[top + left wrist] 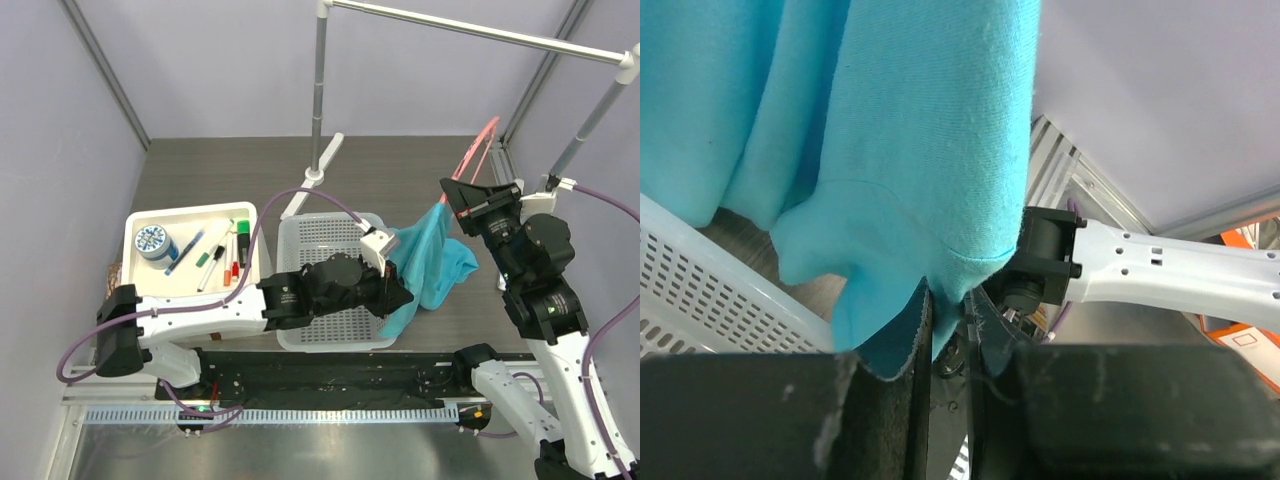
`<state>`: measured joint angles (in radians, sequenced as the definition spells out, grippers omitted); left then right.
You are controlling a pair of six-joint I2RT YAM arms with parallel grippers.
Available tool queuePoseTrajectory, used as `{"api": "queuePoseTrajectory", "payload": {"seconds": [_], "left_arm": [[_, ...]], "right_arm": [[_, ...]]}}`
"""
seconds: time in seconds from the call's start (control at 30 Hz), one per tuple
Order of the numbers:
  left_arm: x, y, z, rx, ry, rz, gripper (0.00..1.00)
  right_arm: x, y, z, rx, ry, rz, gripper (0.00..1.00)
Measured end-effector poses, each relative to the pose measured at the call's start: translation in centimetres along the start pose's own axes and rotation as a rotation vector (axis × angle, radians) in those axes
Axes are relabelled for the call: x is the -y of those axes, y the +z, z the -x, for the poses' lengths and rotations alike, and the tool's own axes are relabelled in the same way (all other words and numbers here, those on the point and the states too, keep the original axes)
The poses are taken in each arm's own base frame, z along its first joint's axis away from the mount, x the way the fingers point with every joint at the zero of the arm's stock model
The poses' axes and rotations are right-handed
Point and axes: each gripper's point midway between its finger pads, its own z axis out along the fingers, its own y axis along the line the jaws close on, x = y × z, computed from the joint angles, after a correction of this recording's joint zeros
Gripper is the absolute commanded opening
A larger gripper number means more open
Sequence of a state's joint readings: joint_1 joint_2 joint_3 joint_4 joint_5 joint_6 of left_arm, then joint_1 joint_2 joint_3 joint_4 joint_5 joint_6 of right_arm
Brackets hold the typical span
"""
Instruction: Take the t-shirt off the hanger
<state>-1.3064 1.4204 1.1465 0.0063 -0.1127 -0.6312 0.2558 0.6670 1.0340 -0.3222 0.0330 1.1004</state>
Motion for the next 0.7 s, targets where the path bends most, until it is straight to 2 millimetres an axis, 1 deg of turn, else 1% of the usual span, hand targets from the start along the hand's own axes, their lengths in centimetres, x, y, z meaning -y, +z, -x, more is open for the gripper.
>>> {"api": "queuePoseTrajectory", "payload": {"seconds": [0.1,0.2,0.3,0.33,0.37,0.43,0.5,0.53,0.57,0.63,0.67,0.7], "left_arm": [[0.2,-0.1,0.3,0.008,0.009,-0.007,0.0],[0.3,-1.1,1.0,0.036,0.012,-0.005,0.0],[-0.7,-3.6,1.7,0.086,0.007,0.026,0.0],[-1.0,-4.5,1.8,0.098,0.006,0.035,0.0],[-1.8,-5.9,1.8,0.115,0.006,0.058,0.0],[-2.7,-7.7,2.1,0.145,0.001,0.089,0.0],[-3.3,-9.1,2.7,0.178,-0.004,0.116,0.0],[-3.4,-9.5,3.0,0.19,-0.006,0.12,0.0],[-3.5,-9.8,3.3,0.204,-0.007,0.123,0.06],[-3.4,-9.8,3.6,0.213,-0.004,0.12,0.26],[-3.5,-9.6,3.4,0.207,0.004,0.123,0.41],[-3.5,-9.1,3.1,0.194,0.015,0.126,0.45]], "right_arm": [[0.1,-0.1,0.8,0.033,-0.028,-0.02,0.01],[0.2,-0.2,1.7,0.074,-0.064,-0.046,0.01],[0.6,0.1,2.9,0.13,-0.13,-0.081,0.01],[0.9,0.3,3.8,0.169,-0.162,-0.1,0.01],[1.2,0.4,4.5,0.206,-0.184,-0.124,0.01],[1.8,0.7,5.6,0.255,-0.226,-0.161,0.01],[2.4,0.8,6.1,0.282,-0.244,-0.191,0.01],[2.4,0.9,6.2,0.286,-0.245,-0.194,0.01],[2.4,1.0,6.2,0.285,-0.241,-0.196,0.01],[2.3,1.2,5.9,0.275,-0.225,-0.185,0.01],[2.1,1.3,5.7,0.267,-0.21,-0.176,0.01],[2.0,1.4,5.6,0.263,-0.198,-0.17,0.01]]}}
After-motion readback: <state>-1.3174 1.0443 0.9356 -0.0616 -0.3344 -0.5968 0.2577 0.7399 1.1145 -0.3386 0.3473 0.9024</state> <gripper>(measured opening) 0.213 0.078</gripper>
